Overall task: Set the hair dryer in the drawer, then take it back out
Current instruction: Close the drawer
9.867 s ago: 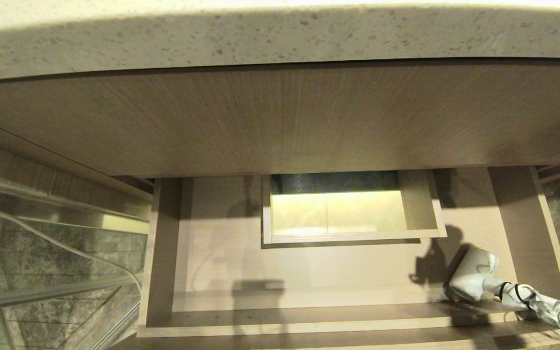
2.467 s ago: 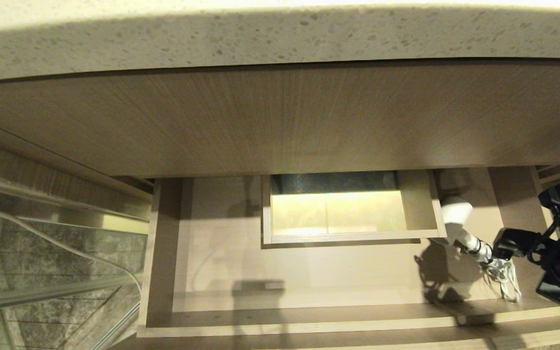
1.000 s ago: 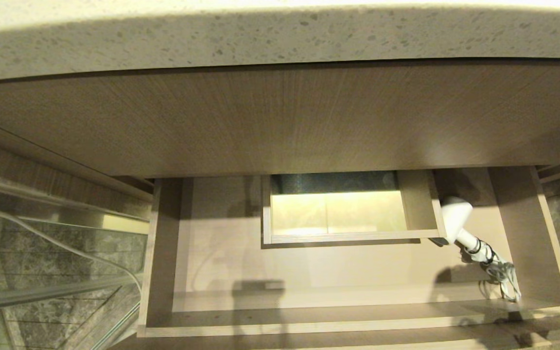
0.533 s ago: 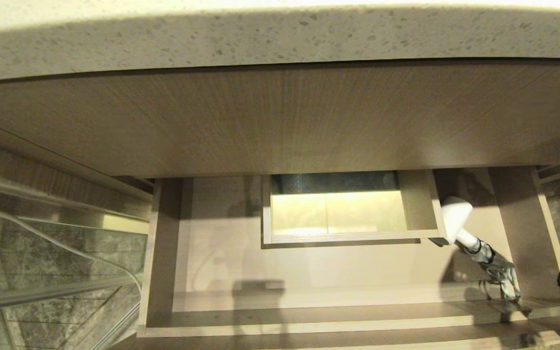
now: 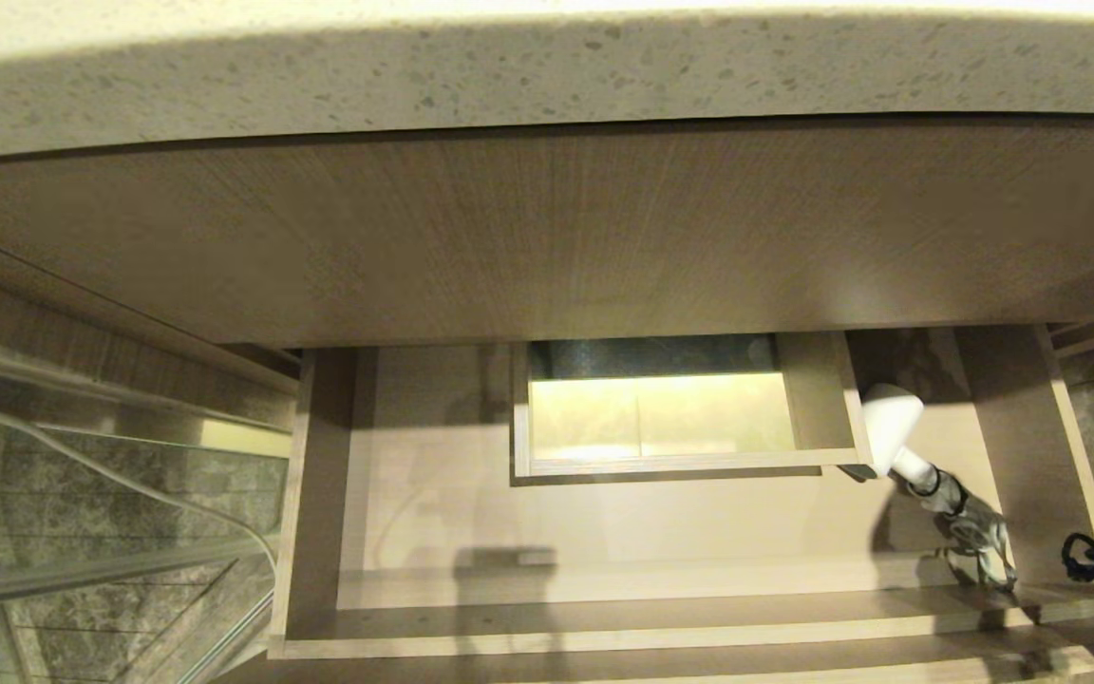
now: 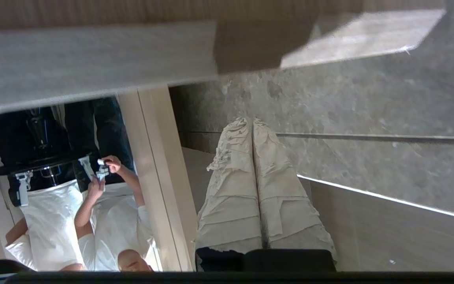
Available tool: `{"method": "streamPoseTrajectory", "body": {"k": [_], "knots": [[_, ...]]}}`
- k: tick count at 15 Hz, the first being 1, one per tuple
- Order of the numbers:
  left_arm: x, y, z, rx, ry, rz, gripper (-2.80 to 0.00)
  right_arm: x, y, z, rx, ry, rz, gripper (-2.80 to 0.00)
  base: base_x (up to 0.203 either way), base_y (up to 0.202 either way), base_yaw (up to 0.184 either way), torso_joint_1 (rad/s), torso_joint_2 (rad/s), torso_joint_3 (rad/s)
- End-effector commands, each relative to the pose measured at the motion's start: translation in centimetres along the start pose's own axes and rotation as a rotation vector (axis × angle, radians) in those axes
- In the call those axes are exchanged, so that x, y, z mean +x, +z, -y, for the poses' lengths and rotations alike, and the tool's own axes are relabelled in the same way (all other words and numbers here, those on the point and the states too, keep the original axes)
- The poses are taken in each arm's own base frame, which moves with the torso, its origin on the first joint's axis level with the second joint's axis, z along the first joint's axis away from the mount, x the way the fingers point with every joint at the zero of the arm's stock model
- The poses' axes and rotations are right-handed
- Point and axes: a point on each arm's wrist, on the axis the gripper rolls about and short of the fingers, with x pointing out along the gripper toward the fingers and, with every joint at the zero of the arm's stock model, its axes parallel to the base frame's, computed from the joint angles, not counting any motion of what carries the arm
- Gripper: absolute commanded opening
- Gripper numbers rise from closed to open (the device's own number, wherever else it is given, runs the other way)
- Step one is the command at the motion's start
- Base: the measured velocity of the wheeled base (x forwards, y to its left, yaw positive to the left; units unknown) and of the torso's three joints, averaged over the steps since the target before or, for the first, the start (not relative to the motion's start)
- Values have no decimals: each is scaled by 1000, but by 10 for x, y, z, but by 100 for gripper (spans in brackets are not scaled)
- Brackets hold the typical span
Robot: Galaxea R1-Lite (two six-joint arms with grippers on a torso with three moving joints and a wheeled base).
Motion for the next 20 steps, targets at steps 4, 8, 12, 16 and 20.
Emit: {"method": "streamPoseTrajectory", "body": {"k": [4,8,12,16,20], "knots": [[1,-11,0,0,1,-39,-280,9,8,0,20,-23,22,-280,0,0,0,0,0,0],[1,-11,0,0,1,-39,-280,10,12,2,37,-36,40,-280,0,0,0,0,0,0],[1,-11,0,0,1,-39,-280,5,15,7,57,-52,81,-280,0,0,0,0,0,0],[1,-11,0,0,1,-39,-280,-2,14,11,70,-55,114,-280,0,0,0,0,0,0],[1,-11,0,0,1,-39,-280,-7,11,13,81,-62,130,-280,0,0,0,0,0,0]]}}
